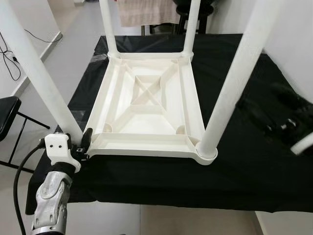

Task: Building children table

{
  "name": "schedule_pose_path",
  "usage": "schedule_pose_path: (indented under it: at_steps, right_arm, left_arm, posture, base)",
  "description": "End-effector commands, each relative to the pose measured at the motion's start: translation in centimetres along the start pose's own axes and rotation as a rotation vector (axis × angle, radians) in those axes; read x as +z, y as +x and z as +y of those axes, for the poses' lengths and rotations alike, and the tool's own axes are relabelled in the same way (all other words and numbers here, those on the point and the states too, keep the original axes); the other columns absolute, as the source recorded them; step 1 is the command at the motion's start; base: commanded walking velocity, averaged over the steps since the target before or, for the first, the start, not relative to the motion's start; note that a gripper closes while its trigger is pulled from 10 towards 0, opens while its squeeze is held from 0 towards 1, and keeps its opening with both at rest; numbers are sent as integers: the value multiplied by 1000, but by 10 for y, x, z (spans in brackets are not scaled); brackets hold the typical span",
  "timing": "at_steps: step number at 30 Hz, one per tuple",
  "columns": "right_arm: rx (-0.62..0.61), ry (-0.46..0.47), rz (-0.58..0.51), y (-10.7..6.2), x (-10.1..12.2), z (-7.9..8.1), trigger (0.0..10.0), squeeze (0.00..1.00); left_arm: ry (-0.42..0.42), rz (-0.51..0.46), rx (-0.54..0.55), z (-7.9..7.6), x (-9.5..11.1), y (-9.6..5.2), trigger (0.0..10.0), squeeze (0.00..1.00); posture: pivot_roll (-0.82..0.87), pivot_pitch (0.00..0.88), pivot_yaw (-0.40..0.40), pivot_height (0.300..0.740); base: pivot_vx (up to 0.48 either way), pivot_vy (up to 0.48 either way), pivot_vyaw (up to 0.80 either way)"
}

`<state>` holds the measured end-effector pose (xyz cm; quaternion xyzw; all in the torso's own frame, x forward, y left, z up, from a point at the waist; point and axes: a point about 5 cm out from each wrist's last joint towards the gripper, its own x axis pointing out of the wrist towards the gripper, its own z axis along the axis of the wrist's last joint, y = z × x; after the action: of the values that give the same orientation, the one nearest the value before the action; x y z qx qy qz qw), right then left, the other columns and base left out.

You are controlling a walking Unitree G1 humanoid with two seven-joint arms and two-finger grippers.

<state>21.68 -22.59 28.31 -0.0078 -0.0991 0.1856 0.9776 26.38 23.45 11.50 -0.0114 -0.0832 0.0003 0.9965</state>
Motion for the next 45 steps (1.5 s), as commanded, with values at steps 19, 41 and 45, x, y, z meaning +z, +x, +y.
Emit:
schedule_pose_path:
  at_steps: [19, 41, 45]
  right_arm:
    - [271, -128, 186, -13, 1, 19, 10000, 0]
    - [216, -78, 51, 12, 19, 20, 10000, 0]
    - [137, -71, 5, 19, 27, 10, 10000, 0]
  left_arm:
    - [-34, 3, -41, -15, -8, 0, 0, 0]
    - [-36, -5, -46, -18, -7, 0, 0, 0]
    - [-40, -2, -46, -20, -8, -1, 0, 0]
  posture:
    - [-161, 101, -44, 740]
    - [-156, 105, -42, 740]
    - [-158, 107, -44, 740]
  base:
    - [0, 0, 0]
    - [0, 0, 0]
    - [0, 0, 0]
